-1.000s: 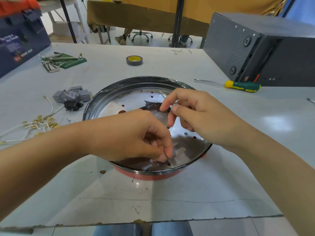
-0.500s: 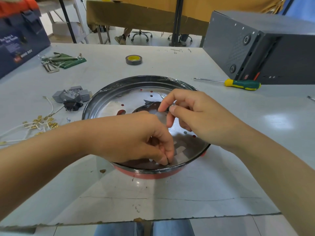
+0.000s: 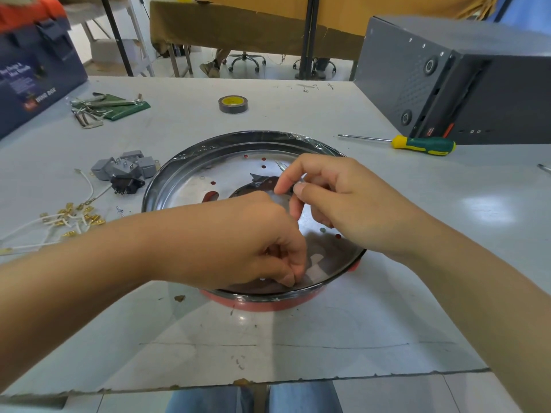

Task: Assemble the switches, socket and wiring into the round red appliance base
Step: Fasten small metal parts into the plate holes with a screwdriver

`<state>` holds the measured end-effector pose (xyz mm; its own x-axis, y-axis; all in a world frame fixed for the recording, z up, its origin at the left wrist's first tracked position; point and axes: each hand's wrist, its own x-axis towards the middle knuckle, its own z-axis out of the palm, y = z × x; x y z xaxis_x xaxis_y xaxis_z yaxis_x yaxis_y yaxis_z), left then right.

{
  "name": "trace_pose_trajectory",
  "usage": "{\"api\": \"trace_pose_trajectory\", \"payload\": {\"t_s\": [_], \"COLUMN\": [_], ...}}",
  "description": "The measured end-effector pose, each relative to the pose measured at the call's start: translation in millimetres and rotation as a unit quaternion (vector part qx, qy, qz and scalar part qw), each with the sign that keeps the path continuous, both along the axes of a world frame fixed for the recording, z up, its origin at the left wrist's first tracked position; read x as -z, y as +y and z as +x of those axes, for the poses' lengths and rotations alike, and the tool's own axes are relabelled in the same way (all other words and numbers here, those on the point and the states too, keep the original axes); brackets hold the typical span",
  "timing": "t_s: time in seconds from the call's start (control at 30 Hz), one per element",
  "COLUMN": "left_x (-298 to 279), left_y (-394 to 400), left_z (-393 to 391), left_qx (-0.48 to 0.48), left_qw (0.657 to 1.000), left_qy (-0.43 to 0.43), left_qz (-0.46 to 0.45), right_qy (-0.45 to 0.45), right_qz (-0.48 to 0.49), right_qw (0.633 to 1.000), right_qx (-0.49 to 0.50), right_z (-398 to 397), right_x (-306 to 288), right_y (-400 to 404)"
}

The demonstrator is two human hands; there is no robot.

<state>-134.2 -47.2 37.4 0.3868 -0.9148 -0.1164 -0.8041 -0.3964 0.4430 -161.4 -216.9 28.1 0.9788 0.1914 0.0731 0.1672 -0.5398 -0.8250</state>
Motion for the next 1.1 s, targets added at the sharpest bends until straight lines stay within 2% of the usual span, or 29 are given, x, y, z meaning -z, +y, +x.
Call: {"api": "trace_pose_trajectory", "payload": {"t_s": [0.2,0.37,0.47,0.67,0.87,1.1], "left_x": [4,8,8,4,7,8], "left_y": [4,8,8,5,6,5], "left_z": [-4,-2,-2,-1,3,6], "left_qx": [0.009,-0.035,-0.034,-0.006,-0.018,-0.036], "left_qw": [0.998,0.994,0.995,0.998,0.995,0.986], "left_qy": [-0.013,0.046,0.041,0.022,0.078,0.152], "left_qz": [-0.057,-0.090,-0.087,-0.061,-0.065,-0.059], "right_qy": [0.002,0.018,0.026,0.027,0.020,0.035], "right_qz": [0.021,0.124,0.156,0.156,0.172,0.262], "right_qw": [1.000,0.992,0.987,0.987,0.985,0.960], "right_qx": [0.006,0.005,0.004,0.004,-0.022,-0.096], "right_z": [0,-1,0,1,1,1], "right_x": [0,-5,-7,-5,-5,-6], "right_y": [-1,-7,-11,-11,-15,-26]}}
